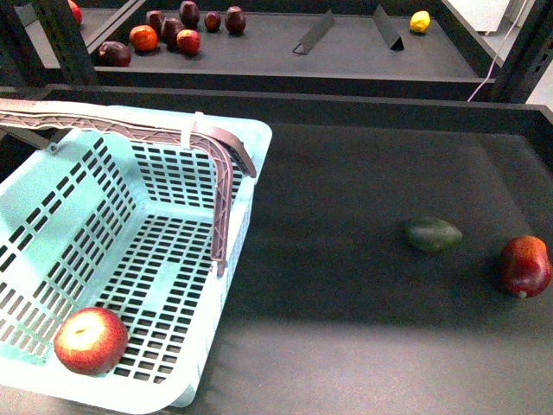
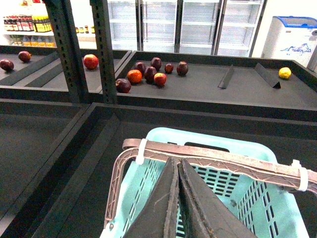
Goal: Pick apple with right arm and hold basket with left
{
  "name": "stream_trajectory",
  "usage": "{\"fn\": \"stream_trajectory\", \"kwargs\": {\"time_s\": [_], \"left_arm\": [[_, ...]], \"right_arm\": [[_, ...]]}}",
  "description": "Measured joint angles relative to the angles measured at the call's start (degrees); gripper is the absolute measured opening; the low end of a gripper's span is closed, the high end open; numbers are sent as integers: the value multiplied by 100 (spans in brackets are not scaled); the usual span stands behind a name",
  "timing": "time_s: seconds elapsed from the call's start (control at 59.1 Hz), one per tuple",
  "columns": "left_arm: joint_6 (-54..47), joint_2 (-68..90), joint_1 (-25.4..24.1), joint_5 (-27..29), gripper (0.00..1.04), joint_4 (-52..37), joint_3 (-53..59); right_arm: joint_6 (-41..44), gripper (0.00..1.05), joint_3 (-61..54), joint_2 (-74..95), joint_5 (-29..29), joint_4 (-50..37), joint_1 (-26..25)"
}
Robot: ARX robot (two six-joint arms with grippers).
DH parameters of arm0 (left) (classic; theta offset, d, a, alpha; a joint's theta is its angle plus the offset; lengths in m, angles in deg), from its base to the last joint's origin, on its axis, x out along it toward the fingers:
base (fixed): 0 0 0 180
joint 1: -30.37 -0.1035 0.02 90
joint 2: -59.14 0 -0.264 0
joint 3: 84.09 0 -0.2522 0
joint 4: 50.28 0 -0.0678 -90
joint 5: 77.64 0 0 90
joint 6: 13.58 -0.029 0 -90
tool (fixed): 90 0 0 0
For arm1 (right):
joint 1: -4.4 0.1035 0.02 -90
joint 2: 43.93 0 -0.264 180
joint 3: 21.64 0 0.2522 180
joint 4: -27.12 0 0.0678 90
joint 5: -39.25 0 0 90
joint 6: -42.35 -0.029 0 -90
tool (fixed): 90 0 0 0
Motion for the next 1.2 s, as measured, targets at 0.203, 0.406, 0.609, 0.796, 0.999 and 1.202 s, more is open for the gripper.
{"fn": "stream_trajectory", "kwargs": {"time_s": [0.203, 0.406, 0.609, 0.796, 0.999, 1.202], "left_arm": [[-11, -579, -42, -42, 3, 114, 380], [-13, -1338, -46, -44, 3, 785, 498], [-13, -2140, -46, -46, 3, 1528, 501], [-13, -2739, -46, -44, 3, 2096, 503], [-13, -3274, -46, -44, 3, 2618, 503], [-13, -3659, -46, -44, 3, 2999, 503]], "right_arm": [[0, 96, 0, 0, 0, 0, 0], [0, 96, 0, 0, 0, 0, 0], [0, 96, 0, 0, 0, 0, 0], [0, 96, 0, 0, 0, 0, 0], [0, 96, 0, 0, 0, 0, 0], [0, 96, 0, 0, 0, 0, 0]]}}
